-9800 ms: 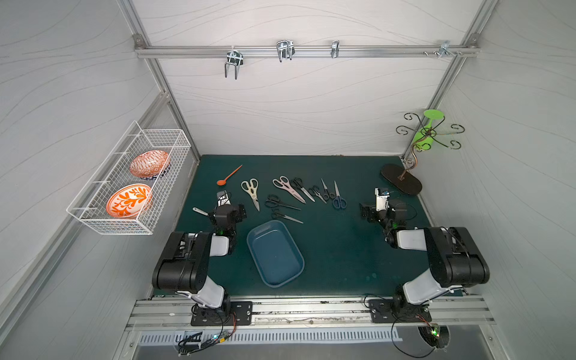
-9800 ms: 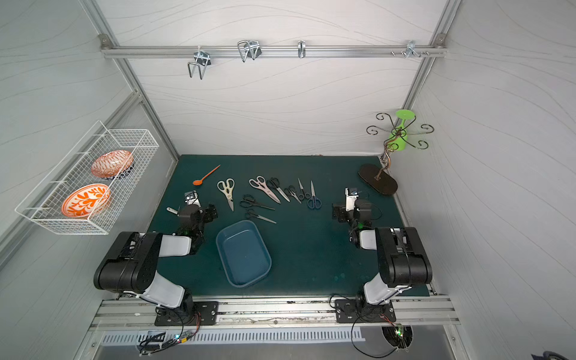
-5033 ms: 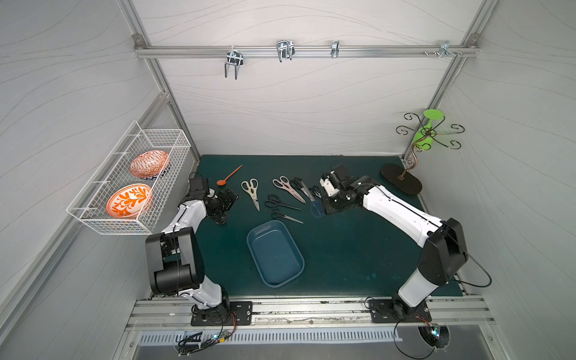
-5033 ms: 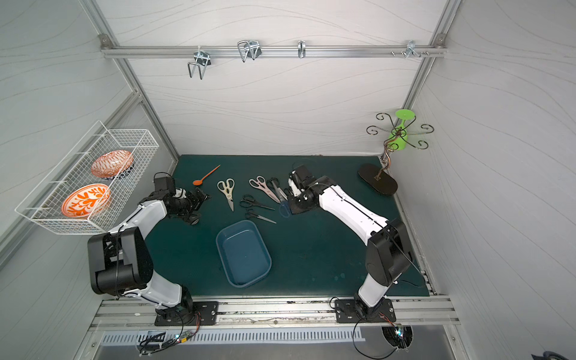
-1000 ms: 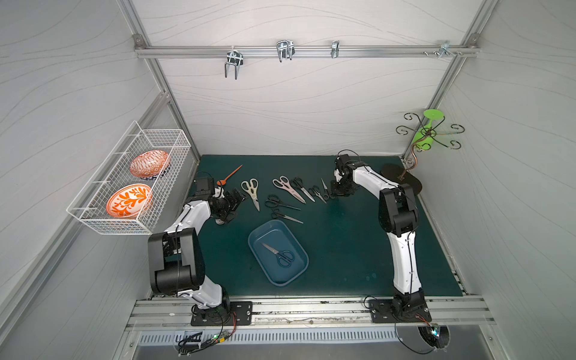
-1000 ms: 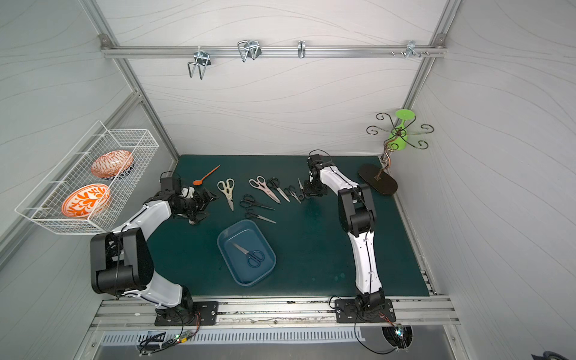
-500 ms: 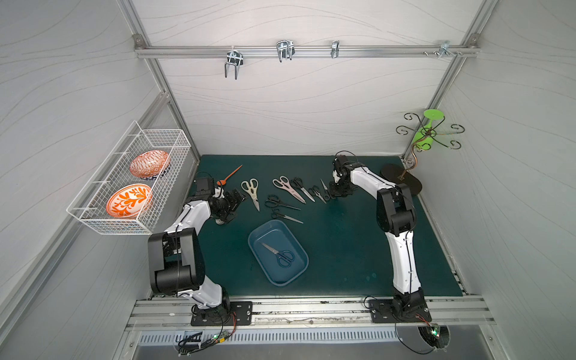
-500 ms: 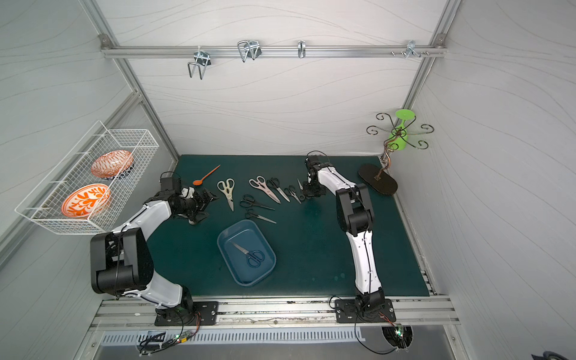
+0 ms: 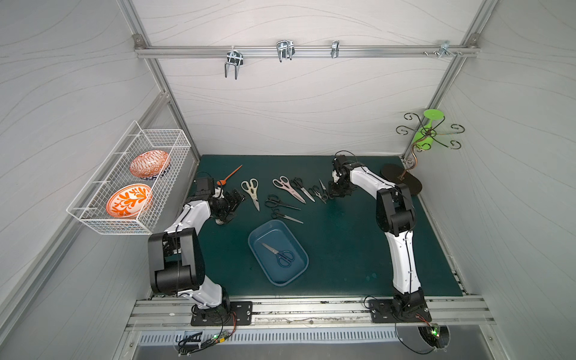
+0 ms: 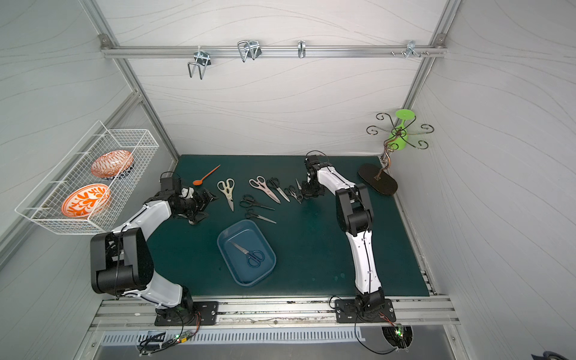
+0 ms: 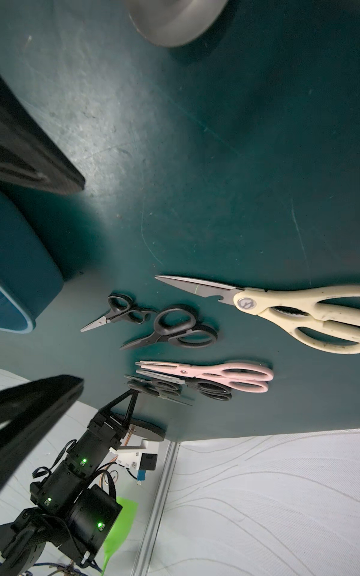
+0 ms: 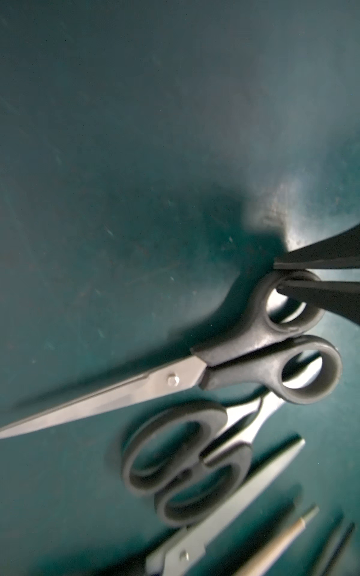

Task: Put the scissors into the storage box
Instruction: Pick up the scissors from the center of the board, then place the scissors in the storage box.

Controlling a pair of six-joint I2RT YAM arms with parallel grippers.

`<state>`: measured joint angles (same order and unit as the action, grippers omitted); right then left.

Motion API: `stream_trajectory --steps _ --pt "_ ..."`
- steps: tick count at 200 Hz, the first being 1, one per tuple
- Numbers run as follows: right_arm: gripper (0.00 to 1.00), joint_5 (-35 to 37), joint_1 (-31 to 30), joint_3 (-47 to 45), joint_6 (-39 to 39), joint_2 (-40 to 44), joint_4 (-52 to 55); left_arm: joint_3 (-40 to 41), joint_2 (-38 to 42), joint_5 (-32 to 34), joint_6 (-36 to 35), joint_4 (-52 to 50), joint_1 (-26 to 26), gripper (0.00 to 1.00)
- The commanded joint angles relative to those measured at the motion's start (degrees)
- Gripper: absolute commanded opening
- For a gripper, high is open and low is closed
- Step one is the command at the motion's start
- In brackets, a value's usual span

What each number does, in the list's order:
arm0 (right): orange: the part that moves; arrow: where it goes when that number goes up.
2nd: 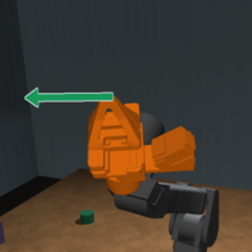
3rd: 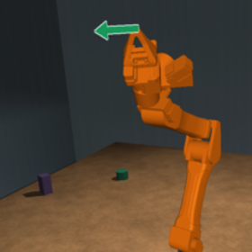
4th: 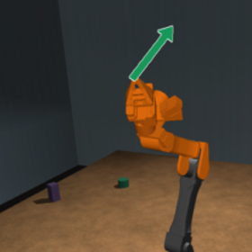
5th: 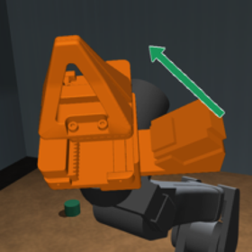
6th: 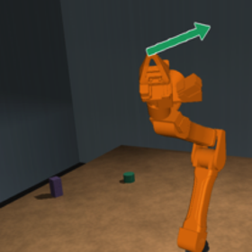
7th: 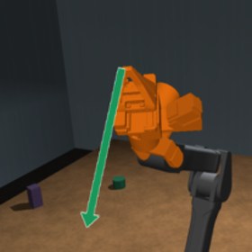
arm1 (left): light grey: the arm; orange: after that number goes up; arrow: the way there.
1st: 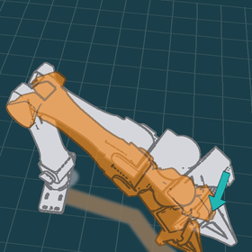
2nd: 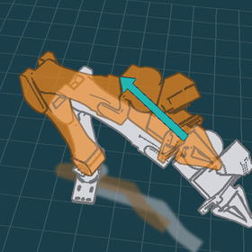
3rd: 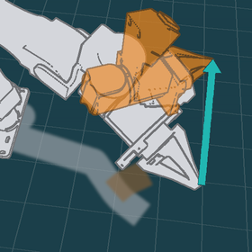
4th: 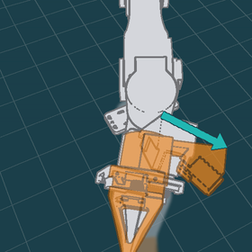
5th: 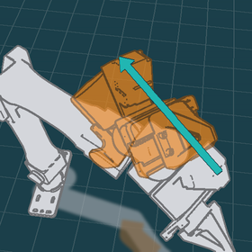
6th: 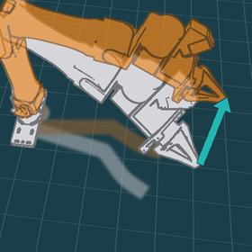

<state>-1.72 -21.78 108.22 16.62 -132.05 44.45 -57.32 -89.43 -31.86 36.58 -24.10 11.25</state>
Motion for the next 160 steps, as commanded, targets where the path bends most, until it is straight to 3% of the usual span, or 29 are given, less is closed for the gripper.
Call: stream_trajectory --steps 1,62,110,160 --pt "0.0 -4.7 0.5 -0.6 1.9 6.0 -0.2 -2.5 -0.7 0.6 -0.8 -0.6 0.2 0.95" --pt "0.0 -7.1 -3.6 -8.1 -0.7 21.1 0.5 -2.5 -0.6 1.0 -0.7 -0.6 0.2 0.95" --pt "0.0 -1.6 -18.6 -20.0 -1.3 31.5 0.9 -2.4 -0.2 1.9 -1.0 -0.9 0.4 0.95" --pt "0.0 0.9 -33.6 -25.8 1.5 32.7 -1.0 -2.2 -0.4 1.8 -0.8 -0.9 2.6 0.96"
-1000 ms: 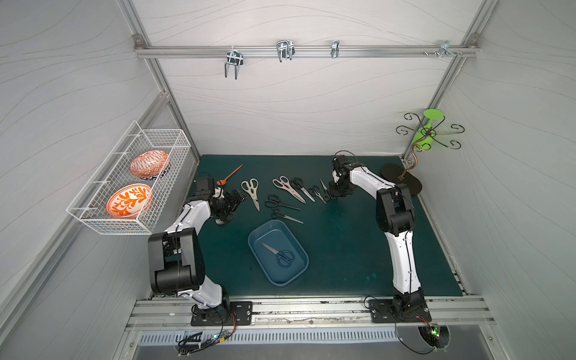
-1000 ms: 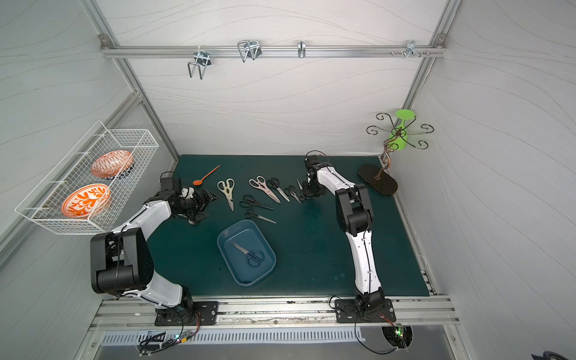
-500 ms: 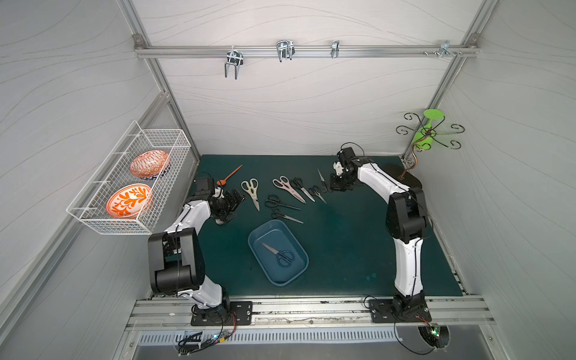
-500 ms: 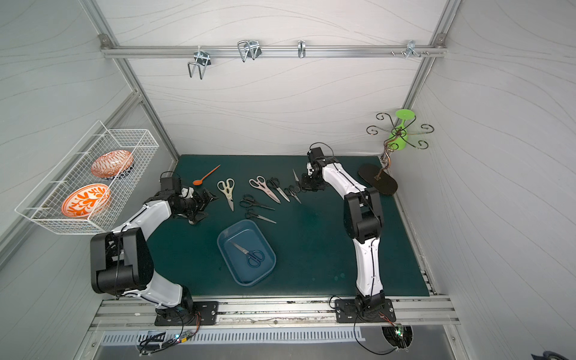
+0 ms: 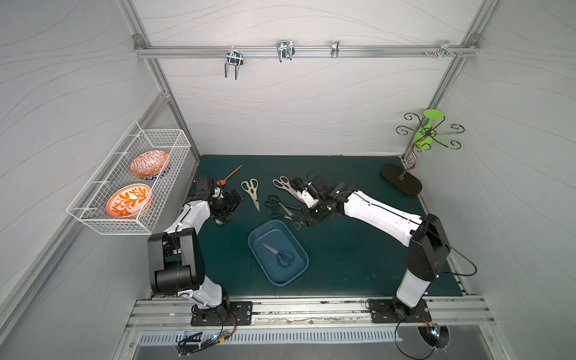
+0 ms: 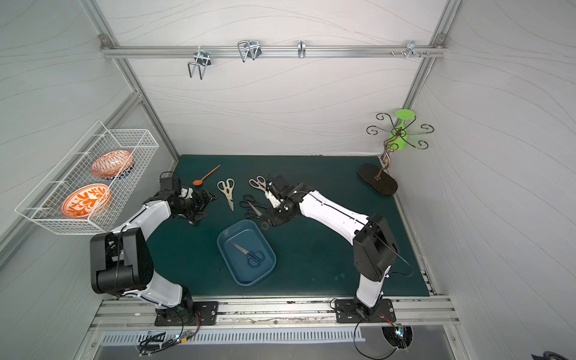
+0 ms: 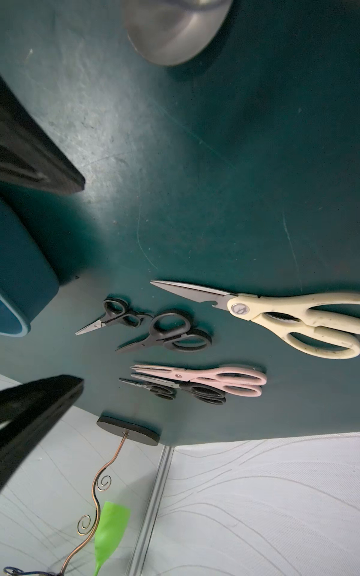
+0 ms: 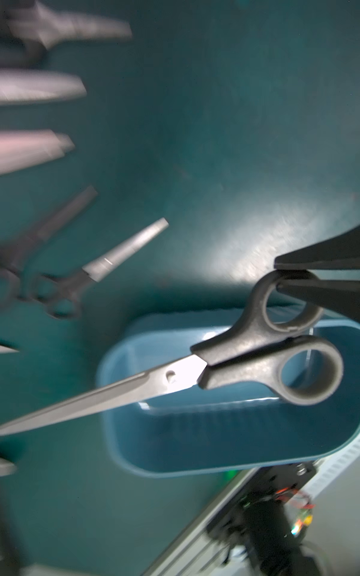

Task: Put the scissors into the storage box
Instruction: Place the scissors in the storage box.

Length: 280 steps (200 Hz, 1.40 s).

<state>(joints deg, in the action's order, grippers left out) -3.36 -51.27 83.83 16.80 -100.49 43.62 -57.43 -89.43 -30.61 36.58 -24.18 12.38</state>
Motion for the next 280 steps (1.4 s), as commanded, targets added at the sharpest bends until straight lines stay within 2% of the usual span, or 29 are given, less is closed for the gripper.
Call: stream_trajectory --steps 1,47,86,120,185,227,248,280 --pt "0.0 2.5 -4.4 -1.5 1.2 1.2 -0.2 -2.0 -0.4 0.6 -0.8 -0.7 1.5 0.96" --pt "0.0 3.7 -10.7 -2.4 0.8 -1.5 -0.1 -1.7 -0.3 -0.1 -0.2 -0.1 2.5 0.96" --pt "0.0 9.5 -13.3 -0.1 1.0 -7.0 -0.2 -1.5 0.1 -0.6 0.0 0.6 2.5 0.96" --pt "0.0 8.8 -13.9 3.2 1.8 -13.1 1.2 -1.4 0.2 -0.7 -0.1 0.2 2.4 0.96" --pt "0.0 10.0 -14.1 3.7 3.6 -15.6 1.4 -1.3 0.4 -1.1 0.2 0.7 2.4 0.96" --pt "0.08 9.7 -14.1 5.3 3.7 -17.4 2.8 -1.2 0.7 -1.0 0.2 0.7 2.4 0.96" --pt "0.19 9.8 -14.1 5.2 3.7 -17.4 2.9 -1.2 0.9 -1.0 0.2 0.7 2.4 0.96" --pt "0.3 9.6 -14.1 5.4 3.5 -16.0 2.8 -1.1 1.0 -0.9 0.2 0.6 2.5 0.96"
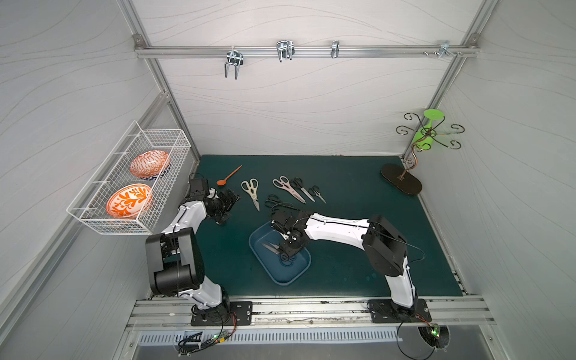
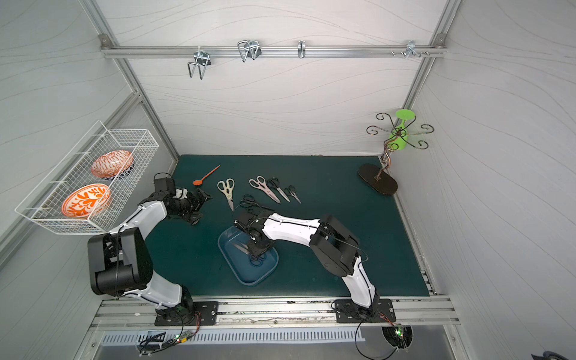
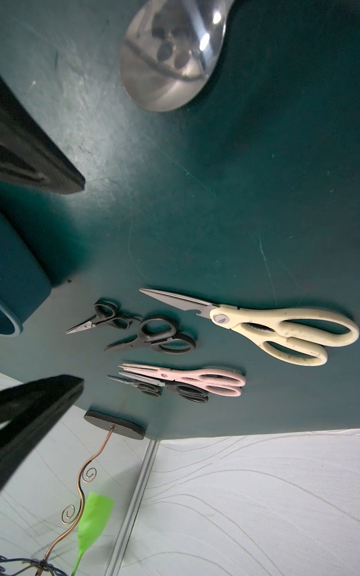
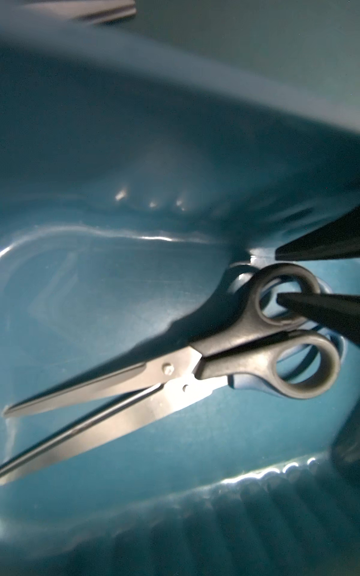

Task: Put the scissors into the storage box
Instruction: Place the scissors in the storage box, then pick up the scissors from the center of the board.

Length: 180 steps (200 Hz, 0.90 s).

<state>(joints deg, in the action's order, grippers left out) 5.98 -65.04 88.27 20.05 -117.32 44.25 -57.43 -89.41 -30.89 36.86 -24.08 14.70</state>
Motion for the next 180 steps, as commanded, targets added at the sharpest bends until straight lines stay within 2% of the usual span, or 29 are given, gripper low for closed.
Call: stream_trajectory --steps 1,52,98,133,180 --pt "0.3 0.2 -0.3 0.9 0.2 0.9 2.1 -1.2 1.0 -0.7 0.0 0.5 0.2 0.96" --pt "0.31 -2.9 0.9 4.1 0.7 8.3 2.6 -1.2 0.8 -0.8 0.0 0.6 0.2 0.96" --pt "0.34 -4.5 9.5 3.8 2.1 13.9 -2.5 -1.1 0.7 -2.2 -0.2 0.8 -0.3 0.96" --pt "0.34 -6.3 19.1 4.6 1.5 11.3 -5.7 -1.2 0.5 -2.2 -0.6 0.6 -1.9 0.95" --pt "0.34 -5.2 29.4 13.2 -4.1 1.0 -3.4 -1.2 0.1 -2.1 -0.4 0.6 -3.9 0.95"
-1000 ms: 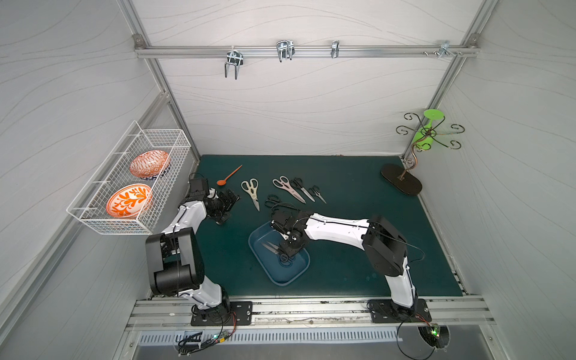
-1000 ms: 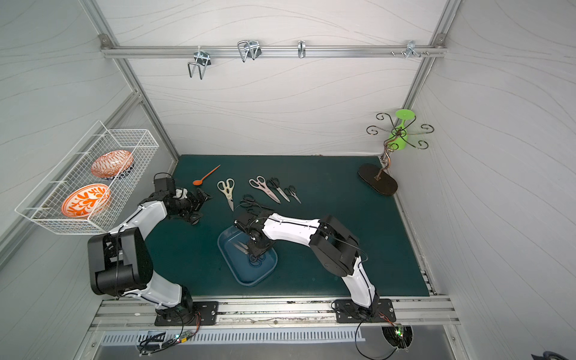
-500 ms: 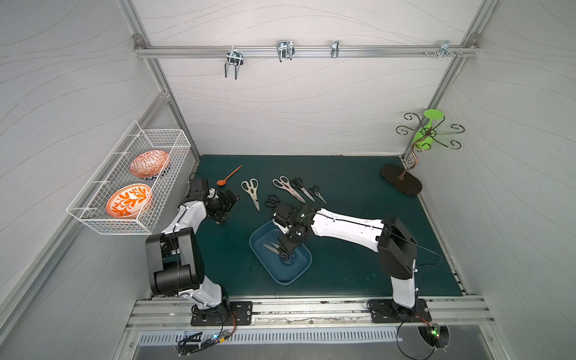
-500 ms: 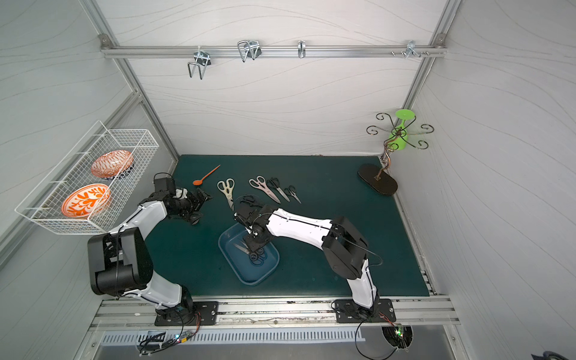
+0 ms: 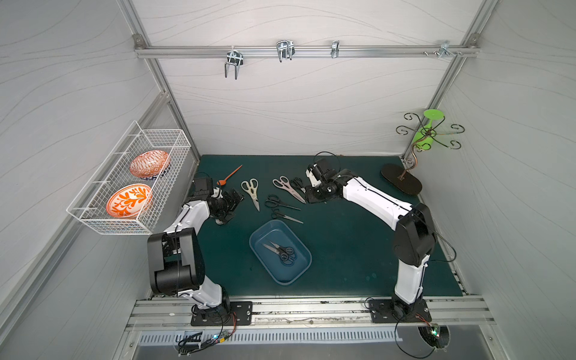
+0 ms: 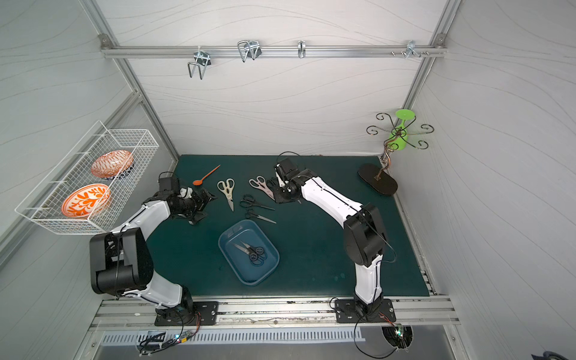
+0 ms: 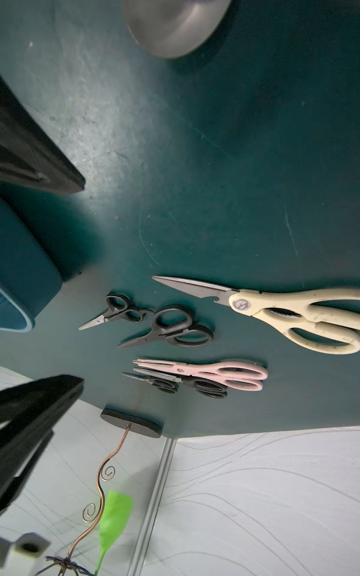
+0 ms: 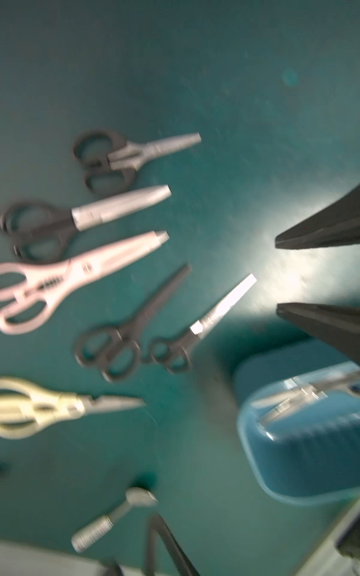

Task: Put the scissors into the storage box
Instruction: Pick up the scissors from the center of the board.

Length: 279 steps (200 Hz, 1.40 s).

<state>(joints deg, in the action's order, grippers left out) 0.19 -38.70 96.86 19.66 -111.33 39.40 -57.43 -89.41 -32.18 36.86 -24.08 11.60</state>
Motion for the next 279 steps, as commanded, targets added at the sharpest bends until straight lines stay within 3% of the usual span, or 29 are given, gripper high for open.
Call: stream_trajectory --steps 1,52,133,279 --pt "0.33 0.6 3.2 4.9 -3.8 -5.1 1.5 -1.2 0.1 -0.8 -0.4 0.6 -0.8 0.95" --pt "0.32 1.2 9.9 16.6 -5.3 -16.9 3.4 -1.2 -0.4 -1.3 0.3 1.3 -1.0 0.95" --pt "0.32 -0.6 12.1 27.8 -4.7 -28.4 4.1 -1.3 -1.5 -1.7 0.7 1.7 -1.0 0.95" --pt "0.3 2.4 12.1 35.3 -7.1 -36.2 11.3 -1.2 -2.2 -3.1 1.8 2.7 -1.0 0.95"
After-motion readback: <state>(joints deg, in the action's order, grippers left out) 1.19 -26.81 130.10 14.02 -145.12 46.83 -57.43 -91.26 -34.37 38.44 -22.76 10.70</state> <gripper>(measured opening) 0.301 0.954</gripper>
